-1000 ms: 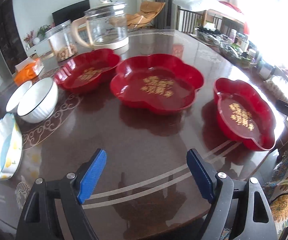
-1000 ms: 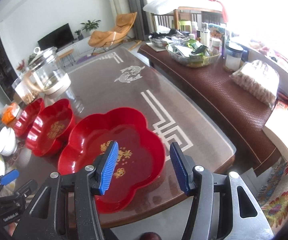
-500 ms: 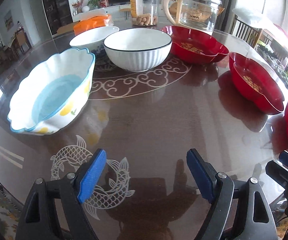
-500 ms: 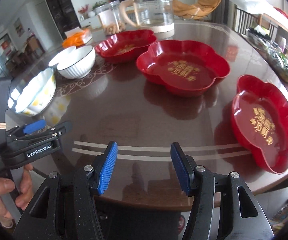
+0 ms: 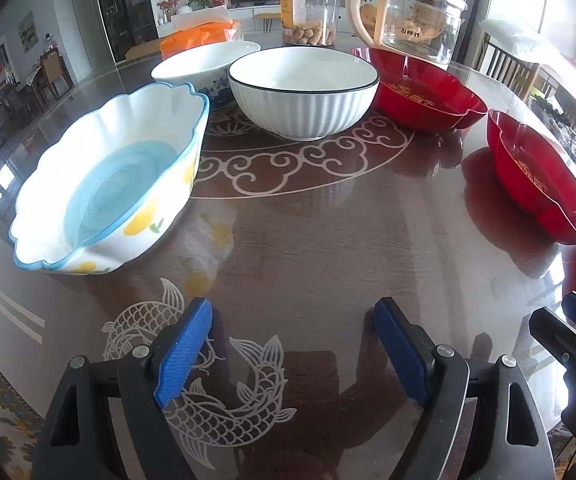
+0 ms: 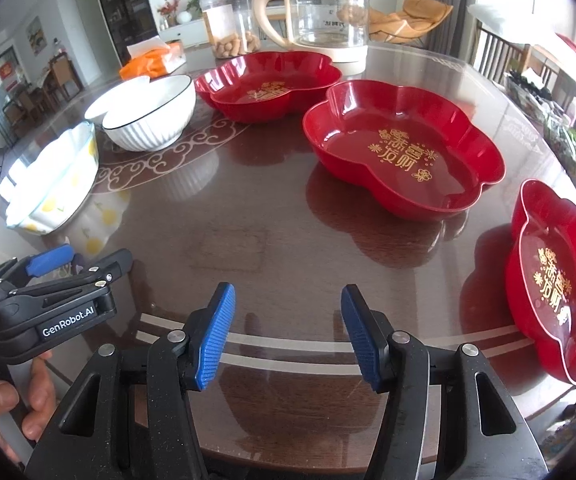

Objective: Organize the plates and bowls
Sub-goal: 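Withdraw the open right gripper from the placed red plate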

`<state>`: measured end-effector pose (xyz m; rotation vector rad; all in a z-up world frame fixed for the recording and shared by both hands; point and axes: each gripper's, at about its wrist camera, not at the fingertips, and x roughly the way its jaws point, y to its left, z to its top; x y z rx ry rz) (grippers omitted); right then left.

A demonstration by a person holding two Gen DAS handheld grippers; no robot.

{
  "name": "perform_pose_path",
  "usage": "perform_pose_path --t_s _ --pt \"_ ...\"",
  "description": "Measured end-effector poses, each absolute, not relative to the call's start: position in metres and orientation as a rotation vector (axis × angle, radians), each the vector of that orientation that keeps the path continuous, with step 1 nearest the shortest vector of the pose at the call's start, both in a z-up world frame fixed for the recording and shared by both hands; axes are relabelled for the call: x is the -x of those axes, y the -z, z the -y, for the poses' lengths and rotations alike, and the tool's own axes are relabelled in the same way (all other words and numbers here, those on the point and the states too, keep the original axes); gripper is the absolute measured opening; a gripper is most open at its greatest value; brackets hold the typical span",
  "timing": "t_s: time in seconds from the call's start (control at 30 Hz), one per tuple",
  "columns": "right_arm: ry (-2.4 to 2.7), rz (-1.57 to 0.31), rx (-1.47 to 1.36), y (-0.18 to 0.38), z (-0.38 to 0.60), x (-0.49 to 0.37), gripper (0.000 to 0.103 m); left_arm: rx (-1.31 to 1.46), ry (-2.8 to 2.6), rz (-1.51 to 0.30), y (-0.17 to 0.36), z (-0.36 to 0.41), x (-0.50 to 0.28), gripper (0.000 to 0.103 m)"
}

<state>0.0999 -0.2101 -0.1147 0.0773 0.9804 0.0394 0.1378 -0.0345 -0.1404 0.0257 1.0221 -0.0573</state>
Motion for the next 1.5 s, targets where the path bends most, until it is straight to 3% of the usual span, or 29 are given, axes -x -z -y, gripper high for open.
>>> perform_pose_path --t_s 0.13,0.93,1.23,1.5 --pt "-0.037 -0.988 -0.069 0.119 0.206 -0.106 0.060 -0.007 0.016 -1.026 0.145 0.029 -0.143 0.103" --pt "-0.070 -0.997 -0.126 0.113 0.211 -0.101 0.060 0.011 0.092 -1.068 0.141 0.027 -0.139 0.102" --pt "-0.059 -0.925 -0.277 0.055 0.296 -0.104 0.059 0.088 0.371 -1.004 0.080 0.087 -0.152 0.102" --pt "0.093 -0.870 -0.500 0.020 0.420 -0.143 0.061 0.098 0.424 -1.054 0.072 0.143 -0.209 0.101"
